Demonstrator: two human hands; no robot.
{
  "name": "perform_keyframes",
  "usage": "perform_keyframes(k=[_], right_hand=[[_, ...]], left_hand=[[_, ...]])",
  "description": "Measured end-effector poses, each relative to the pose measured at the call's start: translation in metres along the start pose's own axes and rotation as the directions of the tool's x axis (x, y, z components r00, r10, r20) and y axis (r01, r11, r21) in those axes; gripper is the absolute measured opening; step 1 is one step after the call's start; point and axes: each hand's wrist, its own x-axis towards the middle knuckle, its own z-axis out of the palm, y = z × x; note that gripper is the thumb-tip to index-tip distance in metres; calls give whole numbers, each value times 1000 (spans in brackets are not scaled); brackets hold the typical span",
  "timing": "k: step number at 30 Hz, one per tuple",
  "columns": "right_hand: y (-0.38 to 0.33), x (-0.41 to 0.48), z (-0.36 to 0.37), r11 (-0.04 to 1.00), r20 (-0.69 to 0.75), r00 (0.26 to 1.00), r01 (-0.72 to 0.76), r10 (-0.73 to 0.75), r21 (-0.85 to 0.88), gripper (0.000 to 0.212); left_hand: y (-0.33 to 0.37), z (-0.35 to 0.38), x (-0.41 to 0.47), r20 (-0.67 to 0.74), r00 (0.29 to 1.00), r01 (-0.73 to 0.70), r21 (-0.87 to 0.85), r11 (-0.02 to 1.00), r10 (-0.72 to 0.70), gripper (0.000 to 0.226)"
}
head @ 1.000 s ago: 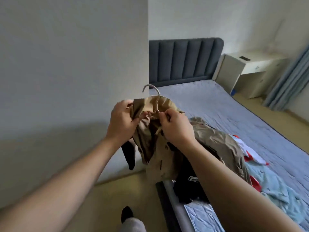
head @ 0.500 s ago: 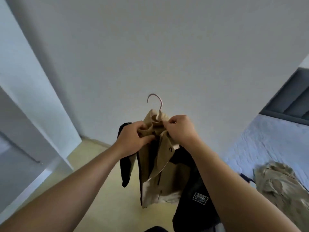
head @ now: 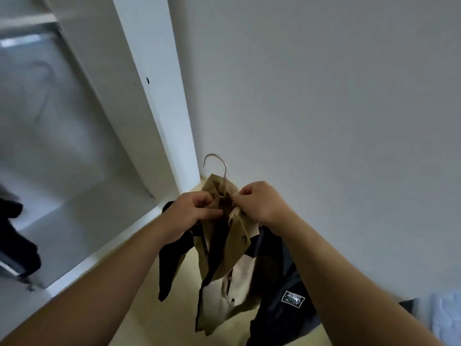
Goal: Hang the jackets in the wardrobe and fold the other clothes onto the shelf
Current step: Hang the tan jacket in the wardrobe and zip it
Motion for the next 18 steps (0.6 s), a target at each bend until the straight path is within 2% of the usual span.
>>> perform_keyframes(k=[4,6,8,12,18], right_hand=[[-40,28,33,994,159,981,113,-113,3,21],[-62,37,51,980,225,956,197,-191,-4,18],[-85,45,69,961,263,927,277,-268,4,19],[-135,64,103,923,243,896,386,-372,-8,16],[-213,101,165,874,183,861,486,-474,-23,14]], left_hand=[[-12,-48,-22,-204,968,100,-228,969,-148,27],[-11,-71,-35,-294,936,110,-277,955,-194,19],[-9,-97,-47,-391,896,105,-273,956,-209,6],[-4,-150,-68,-513,837,95,-208,973,-191,25],[-17,-238,-78,-614,773,152,-67,986,-161,22]])
